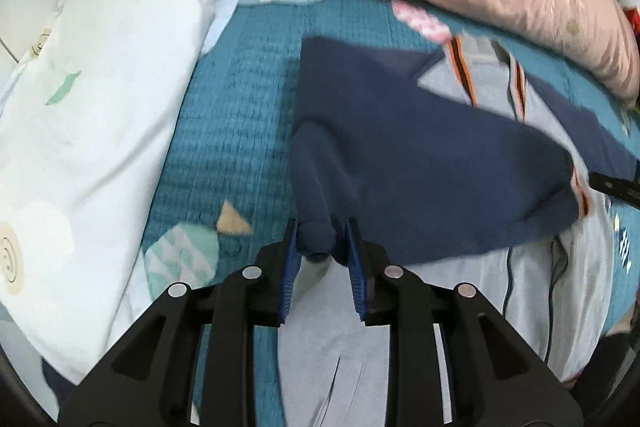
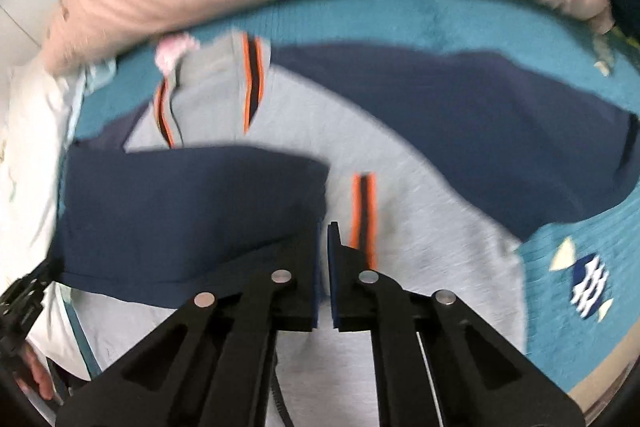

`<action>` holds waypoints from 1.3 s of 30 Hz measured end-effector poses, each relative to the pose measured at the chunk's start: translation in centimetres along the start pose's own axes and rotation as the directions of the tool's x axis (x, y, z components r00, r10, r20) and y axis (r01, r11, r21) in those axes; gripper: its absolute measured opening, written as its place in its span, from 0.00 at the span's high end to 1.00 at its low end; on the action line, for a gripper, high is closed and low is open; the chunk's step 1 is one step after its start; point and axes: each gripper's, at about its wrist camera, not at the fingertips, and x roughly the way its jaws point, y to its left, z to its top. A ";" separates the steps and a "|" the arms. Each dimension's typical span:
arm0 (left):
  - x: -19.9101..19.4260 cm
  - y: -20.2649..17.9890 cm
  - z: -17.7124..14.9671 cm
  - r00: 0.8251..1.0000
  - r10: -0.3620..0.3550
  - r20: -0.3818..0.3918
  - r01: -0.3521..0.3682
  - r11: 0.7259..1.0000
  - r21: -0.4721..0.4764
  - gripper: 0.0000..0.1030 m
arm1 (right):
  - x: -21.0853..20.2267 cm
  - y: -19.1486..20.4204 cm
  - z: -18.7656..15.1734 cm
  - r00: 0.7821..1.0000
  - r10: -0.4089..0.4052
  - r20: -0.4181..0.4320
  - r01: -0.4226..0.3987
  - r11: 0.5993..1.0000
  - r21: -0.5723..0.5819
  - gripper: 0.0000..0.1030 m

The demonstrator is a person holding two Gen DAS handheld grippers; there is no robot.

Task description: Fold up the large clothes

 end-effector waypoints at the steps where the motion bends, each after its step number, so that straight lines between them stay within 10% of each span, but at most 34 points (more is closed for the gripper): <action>1: -0.2 0.0 -0.3 1.000 0.000 -0.007 0.000 1.000 0.002 0.76 | 0.9 -0.1 0.0 1.000 -0.016 -0.012 0.016 1.000 -0.001 0.97; 9: -1.6 1.6 -0.3 0.994 0.109 -0.017 -0.109 0.994 -0.022 0.77 | 1.0 -0.9 -1.2 0.994 -0.111 -0.004 0.111 0.993 0.029 1.00; 18: 2.9 1.5 2.5 0.999 -0.039 -0.027 0.037 0.996 -0.077 0.97 | -0.1 -2.7 -1.1 0.996 -0.087 0.008 0.087 0.994 0.071 0.98; 22: 9.0 1.9 2.1 0.992 0.010 -0.126 -0.023 0.995 -0.096 1.00 | 1.6 -3.4 -0.8 0.998 -0.067 0.017 0.065 0.994 0.092 1.00; 39: 6.7 2.0 2.8 0.988 0.024 -0.154 -0.043 0.992 -0.122 1.00 | 0.7 -4.6 -1.0 0.999 0.028 -0.035 -0.021 0.982 0.186 1.00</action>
